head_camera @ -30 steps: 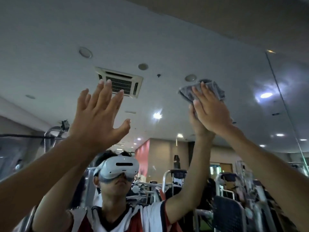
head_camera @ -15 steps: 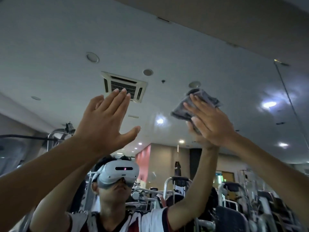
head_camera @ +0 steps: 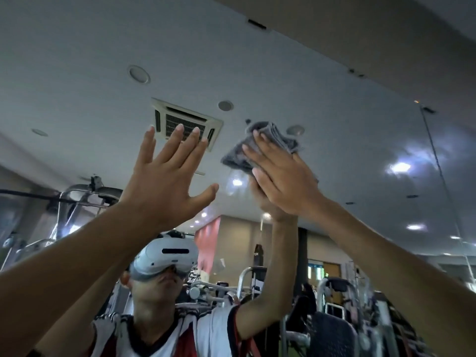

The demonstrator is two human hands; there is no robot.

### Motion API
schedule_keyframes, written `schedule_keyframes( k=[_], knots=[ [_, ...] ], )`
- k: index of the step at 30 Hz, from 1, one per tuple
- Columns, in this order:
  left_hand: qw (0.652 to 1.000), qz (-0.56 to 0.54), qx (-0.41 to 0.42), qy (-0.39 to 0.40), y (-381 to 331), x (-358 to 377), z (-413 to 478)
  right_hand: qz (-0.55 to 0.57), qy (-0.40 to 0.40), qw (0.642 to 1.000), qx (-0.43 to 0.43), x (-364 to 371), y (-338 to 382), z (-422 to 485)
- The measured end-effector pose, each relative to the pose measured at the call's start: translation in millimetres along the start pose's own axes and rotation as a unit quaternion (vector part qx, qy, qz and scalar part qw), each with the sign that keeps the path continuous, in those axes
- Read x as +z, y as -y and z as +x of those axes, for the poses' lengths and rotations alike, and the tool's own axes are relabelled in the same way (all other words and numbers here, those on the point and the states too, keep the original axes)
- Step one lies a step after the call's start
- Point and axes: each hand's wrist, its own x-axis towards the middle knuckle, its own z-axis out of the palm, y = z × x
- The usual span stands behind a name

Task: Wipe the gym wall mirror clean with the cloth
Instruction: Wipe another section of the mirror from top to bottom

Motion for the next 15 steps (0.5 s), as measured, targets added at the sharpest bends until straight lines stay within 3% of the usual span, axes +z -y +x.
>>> schedule_keyframes(
  k=[3, 6, 8, 10, 15],
  knots=[
    [1.000, -0.007, 0.005, 0.000, 1, 1, 1, -0.021, -0.019, 1.000, 0.006, 2, -34, -39],
    [1.000, -0.025, 0.009, 0.005, 2, 1, 1, 0.004, -0.074, 0.986, 0.151, 2, -56, -20],
    [0.999, -0.034, 0.013, 0.008, 2, 0, 2, 0.013, -0.076, 0.965, 0.251, -1, -49, 14],
    [0.999, -0.042, 0.017, 0.011, 3, 0, 1, 0.005, -0.067, 0.952, 0.297, -1, -32, 41],
    [0.997, -0.060, 0.036, -0.016, 8, 1, -13, 0.008, -0.035, 0.987, 0.158, 4, 28, 30]
  ],
)
